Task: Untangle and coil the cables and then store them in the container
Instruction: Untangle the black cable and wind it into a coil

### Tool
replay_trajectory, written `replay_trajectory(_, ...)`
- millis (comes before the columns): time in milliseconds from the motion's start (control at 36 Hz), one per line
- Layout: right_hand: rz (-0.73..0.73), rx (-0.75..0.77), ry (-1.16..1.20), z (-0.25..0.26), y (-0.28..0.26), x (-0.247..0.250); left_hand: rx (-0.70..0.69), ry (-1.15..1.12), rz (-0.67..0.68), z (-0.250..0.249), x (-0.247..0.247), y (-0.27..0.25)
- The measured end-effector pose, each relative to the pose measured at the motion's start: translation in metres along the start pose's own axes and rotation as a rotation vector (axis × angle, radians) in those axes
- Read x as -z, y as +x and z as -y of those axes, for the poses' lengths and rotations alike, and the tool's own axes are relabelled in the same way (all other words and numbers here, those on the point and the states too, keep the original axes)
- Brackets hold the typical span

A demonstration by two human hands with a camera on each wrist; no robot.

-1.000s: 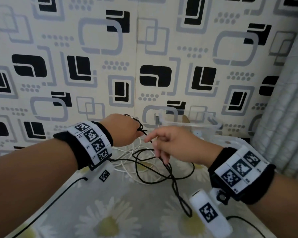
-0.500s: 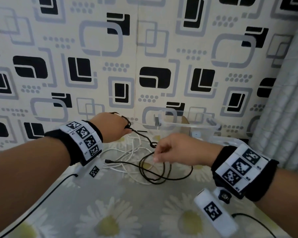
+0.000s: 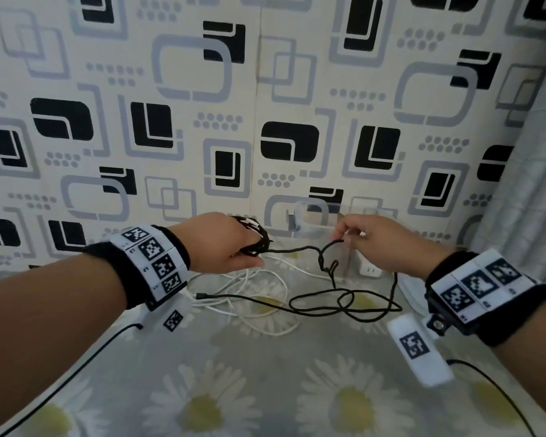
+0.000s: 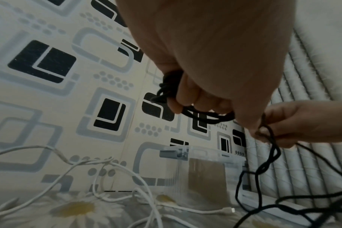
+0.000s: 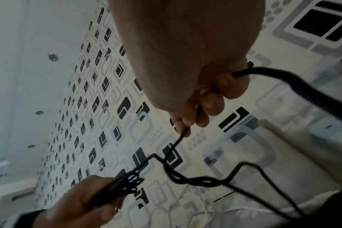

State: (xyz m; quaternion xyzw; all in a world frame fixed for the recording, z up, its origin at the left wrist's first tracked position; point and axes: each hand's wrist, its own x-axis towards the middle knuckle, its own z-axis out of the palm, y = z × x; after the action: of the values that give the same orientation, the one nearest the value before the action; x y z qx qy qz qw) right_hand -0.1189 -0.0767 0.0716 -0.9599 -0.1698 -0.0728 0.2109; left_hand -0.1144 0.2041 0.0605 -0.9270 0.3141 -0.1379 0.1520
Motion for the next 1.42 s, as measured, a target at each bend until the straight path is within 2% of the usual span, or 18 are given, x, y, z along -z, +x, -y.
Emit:
replay_trajectory(111, 0.002, 0.039, -0.091, -0.004, 0.005, -0.008, -0.013, -0.087, 0.011, -0.007, 0.005, -0.003)
replay_trajectory(222, 0.054, 0.066, -0.129, -0.004, 0.007, -0.025, -0.042, -0.255, -0.073, -0.012, 0.010, -0.005)
replay_trajectory(361, 0.051, 0.127, -0.080, 0.000, 0.010, -0.045, 0.055, -0.551, -0.127, -0.014, 0.013, -0.004)
replay_trajectory(444, -0.078, 0.126, 0.012, 0.003, 0.014, -0.052, 0.136, -0.709, -0.108, -0.015, 0.013, -0.001)
replay_trajectory(583, -0.453, 0.140, 0.337, 0.017, 0.007, -0.051, 0.245, -0.788, -0.112, -0.011, 0.011, 0.003)
replay_trajectory(639, -0.483, 0.195, 0.382, 0.024, 0.003, -0.048, 0.289, -0.796, -0.116, -0.010, 0.010, 0.003)
replay_trajectory(806, -0.226, 0.052, 0.398, 0.024, -0.003, -0.056, 0.423, -0.888, -0.130, -0.007, 0.012, 0.006)
replay_trajectory(944, -0.196, 0.076, 0.498, 0.016, 0.001, -0.059, 0.425, -1.297, -0.062, -0.004, 0.018, 0.002)
replay_trajectory(1000, -0.185, 0.079, 0.507, 0.016, 0.004, -0.055, 0.419, -1.347, -0.039, -0.004, 0.020, 0.001)
replay_trajectory(1055, -0.108, 0.061, 0.529, 0.016, 0.005, -0.050, 0.406, -1.386, -0.037, -0.007, 0.022, 0.001)
replay_trajectory(1222, 0.168, 0.020, 0.201, -0.001, 0.000, -0.056, 0.415, -1.647, -0.106, -0.003, 0.031, 0.000)
replay_trajectory(1333, 0.273, 0.021, 0.244, -0.013, -0.008, -0.063, 0.429, -1.804, -0.139, 0.004, 0.032, -0.002)
replay_trajectory(1417, 0.294, 0.034, 0.202, -0.022, -0.012, -0.058, 0.480, -1.883, -0.189, 0.008, 0.031, -0.002)
